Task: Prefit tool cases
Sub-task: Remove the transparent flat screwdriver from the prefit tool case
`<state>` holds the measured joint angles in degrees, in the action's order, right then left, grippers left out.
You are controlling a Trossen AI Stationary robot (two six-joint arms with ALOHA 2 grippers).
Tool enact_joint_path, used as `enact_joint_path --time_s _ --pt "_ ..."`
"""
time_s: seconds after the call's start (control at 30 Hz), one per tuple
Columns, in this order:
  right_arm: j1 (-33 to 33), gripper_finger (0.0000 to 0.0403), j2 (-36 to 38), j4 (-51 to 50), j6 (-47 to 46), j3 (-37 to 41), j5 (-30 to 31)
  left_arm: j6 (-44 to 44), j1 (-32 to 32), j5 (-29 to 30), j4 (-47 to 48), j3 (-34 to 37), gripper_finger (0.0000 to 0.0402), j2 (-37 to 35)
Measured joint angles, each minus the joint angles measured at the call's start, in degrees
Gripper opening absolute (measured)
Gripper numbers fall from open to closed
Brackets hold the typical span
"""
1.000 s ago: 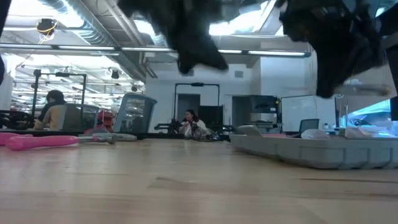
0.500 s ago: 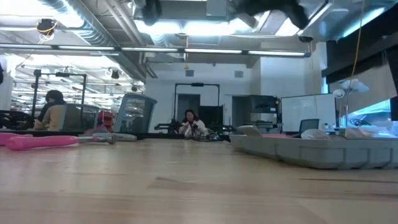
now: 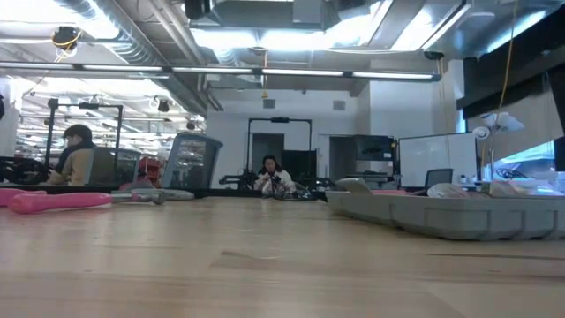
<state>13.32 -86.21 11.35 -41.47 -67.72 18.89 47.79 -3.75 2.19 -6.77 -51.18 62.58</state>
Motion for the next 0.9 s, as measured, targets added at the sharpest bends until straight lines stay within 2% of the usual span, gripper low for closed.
enact_joint_path --time_s 0.17,0.3,0.5,0.7,0.9 --pt "-1.25 0.0019 -0.4 2.56 -0.07 0.0 0.07 0.85 -1.2 1.1 -0.32 0.0 0.0187 0.66" --pt "-2.29 0.0019 -0.4 2.14 -1.44 0.0 -2.13 -0.38 -2.41 5.55 -2.76 0.0 0.0187 0.66" --pt "-2.19 0.0019 -0.4 2.36 -1.74 0.0 -3.1 -2.21 -2.54 8.07 -5.7 -0.02 0.0187 1.25" --pt "-2.12 0.0019 -0.95 2.17 -3.33 0.0 -3.54 -0.42 -2.49 8.12 -8.16 -0.02 0.0187 5.04" --pt "-2.12 0.0019 -2.05 2.36 -4.48 0.0 -4.08 -2.78 -2.49 8.24 -15.84 -0.02 0.0187 7.86"
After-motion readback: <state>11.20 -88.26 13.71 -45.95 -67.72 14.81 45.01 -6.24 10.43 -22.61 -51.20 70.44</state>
